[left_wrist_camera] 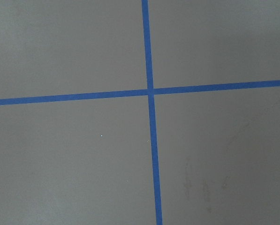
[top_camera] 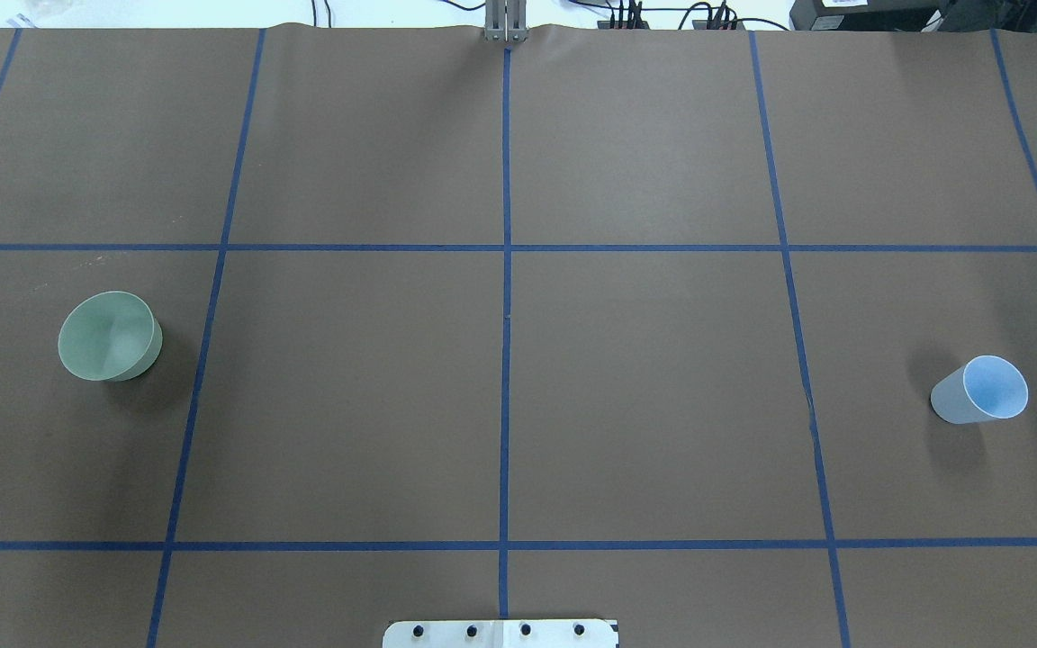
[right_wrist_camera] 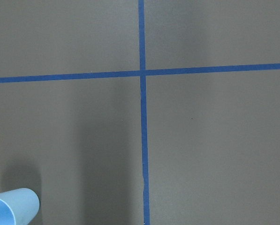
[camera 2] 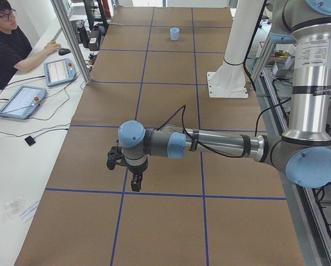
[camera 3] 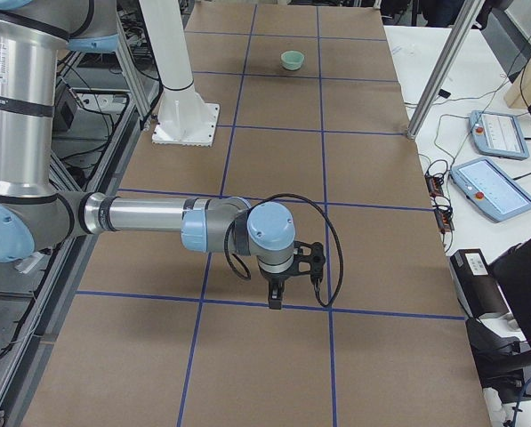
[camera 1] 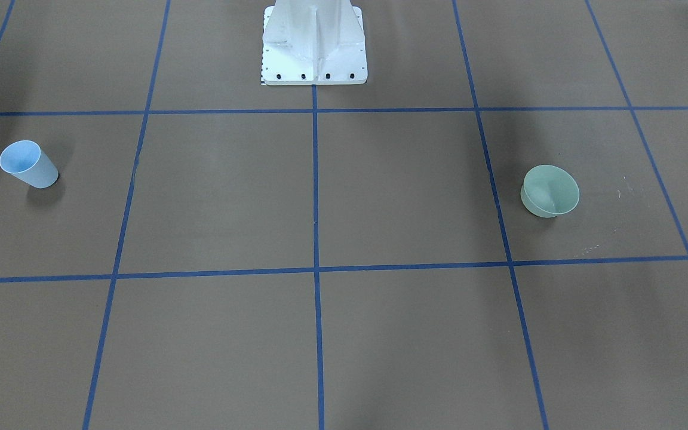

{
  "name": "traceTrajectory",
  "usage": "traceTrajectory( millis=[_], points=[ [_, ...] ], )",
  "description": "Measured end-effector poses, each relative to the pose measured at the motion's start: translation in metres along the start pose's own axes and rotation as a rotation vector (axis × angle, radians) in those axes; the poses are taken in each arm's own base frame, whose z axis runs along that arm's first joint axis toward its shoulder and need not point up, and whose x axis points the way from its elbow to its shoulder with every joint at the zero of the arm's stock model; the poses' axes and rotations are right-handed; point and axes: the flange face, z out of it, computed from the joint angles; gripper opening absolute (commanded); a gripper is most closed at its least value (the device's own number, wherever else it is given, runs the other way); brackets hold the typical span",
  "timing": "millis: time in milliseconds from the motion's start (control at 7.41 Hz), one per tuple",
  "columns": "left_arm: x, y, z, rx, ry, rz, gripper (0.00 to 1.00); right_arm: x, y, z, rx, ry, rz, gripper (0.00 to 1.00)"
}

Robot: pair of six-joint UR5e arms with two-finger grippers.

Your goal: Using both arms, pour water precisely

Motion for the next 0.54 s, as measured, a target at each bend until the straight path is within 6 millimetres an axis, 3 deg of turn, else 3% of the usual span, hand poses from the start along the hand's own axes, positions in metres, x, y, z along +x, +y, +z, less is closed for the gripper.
traceTrajectory(
  millis=[540],
  points=[
    [0.000,-0.005,-0.003,0.008,-0.032,0.008,1.00,-0.002,-0.019,-0.001,0.006,0.001,-0.009,0.99]
  ],
)
